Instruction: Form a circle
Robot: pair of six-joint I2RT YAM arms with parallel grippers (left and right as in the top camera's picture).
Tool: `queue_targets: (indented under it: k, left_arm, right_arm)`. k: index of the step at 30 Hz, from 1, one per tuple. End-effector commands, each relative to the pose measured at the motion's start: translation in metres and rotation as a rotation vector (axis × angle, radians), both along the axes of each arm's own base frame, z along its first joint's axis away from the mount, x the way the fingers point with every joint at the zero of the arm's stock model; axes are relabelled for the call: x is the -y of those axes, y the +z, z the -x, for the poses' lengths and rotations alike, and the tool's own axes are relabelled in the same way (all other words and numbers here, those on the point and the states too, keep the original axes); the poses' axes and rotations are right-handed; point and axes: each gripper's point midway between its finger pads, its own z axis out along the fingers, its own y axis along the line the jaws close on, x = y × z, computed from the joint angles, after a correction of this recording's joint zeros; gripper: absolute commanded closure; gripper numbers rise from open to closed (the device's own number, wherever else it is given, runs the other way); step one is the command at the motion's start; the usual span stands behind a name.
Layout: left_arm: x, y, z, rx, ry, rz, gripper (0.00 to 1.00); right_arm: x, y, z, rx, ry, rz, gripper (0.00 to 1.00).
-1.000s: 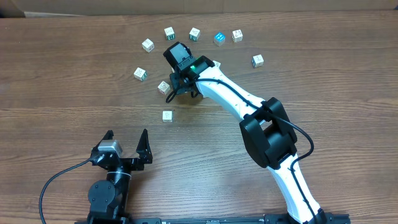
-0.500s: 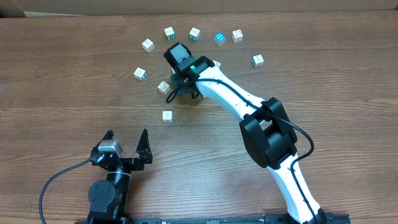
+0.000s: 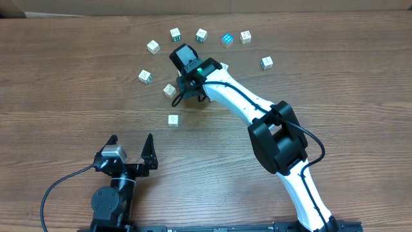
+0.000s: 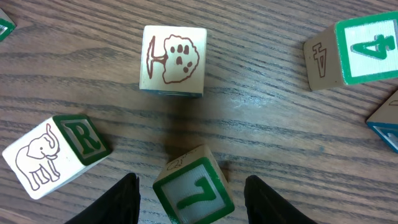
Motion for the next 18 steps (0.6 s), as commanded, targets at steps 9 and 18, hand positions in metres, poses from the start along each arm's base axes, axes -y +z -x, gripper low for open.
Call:
queue_targets:
  k: [9,18]
  left_arm:
    - [0.003,0.001,0.001,0.011,-0.015,-0.025,0.0]
    - [0.003,0.001,0.001,0.011,-0.015,-0.025,0.01]
  right_arm:
    - [0.002,-0.002,-0.012,0.037,-0.014,0.0,0.42]
    - [0.025,0.062,-0.028,0.06,-0.174,-0.047,0.39]
